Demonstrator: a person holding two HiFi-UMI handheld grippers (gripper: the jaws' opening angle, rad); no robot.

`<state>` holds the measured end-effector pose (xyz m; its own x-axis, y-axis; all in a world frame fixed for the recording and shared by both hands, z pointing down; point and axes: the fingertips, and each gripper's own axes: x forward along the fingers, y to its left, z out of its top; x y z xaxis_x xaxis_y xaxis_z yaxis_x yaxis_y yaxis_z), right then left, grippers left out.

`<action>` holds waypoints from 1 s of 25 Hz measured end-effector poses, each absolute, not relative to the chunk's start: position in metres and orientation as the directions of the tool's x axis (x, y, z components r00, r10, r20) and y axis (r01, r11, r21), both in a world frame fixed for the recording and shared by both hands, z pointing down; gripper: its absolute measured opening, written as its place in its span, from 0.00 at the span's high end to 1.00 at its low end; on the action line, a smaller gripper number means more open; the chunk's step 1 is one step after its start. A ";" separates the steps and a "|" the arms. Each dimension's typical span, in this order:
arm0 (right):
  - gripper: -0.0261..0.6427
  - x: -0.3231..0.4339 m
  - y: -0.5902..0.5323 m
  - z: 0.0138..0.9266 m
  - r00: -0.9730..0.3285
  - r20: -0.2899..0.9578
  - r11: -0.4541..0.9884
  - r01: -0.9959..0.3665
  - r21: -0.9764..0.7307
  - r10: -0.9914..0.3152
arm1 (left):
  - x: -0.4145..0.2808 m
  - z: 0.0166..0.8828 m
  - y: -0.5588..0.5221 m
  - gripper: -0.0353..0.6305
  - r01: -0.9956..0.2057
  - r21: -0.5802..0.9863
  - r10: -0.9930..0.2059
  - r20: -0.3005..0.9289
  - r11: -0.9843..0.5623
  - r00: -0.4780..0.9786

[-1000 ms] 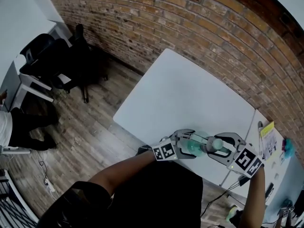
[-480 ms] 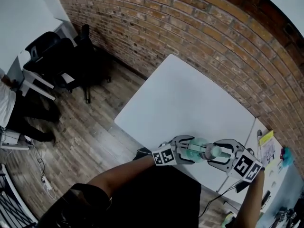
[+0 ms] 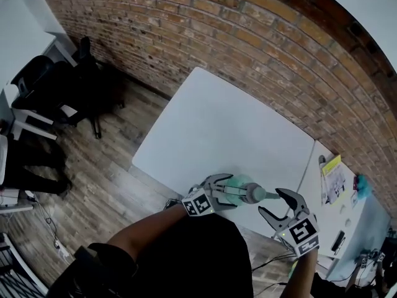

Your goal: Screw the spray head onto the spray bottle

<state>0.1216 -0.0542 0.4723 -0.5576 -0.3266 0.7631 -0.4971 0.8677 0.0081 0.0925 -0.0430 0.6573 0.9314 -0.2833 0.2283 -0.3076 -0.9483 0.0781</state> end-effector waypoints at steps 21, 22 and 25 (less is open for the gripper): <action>0.56 0.095 -0.057 0.514 -0.452 0.873 0.932 -0.362 0.011 -0.185 | 0.099 0.656 -0.045 0.21 -0.307 0.079 -0.285 0.213 -0.948 0.935; 0.56 0.095 -0.057 0.514 -0.471 0.867 0.941 -0.340 -0.007 -0.164 | 0.098 0.656 -0.044 0.21 -0.307 0.076 -0.286 0.211 -0.949 0.935; 0.56 0.096 -0.057 0.515 -0.508 0.856 0.968 -0.250 -0.038 -0.097 | 0.096 0.658 -0.044 0.21 -0.300 0.064 -0.280 0.215 -0.952 0.936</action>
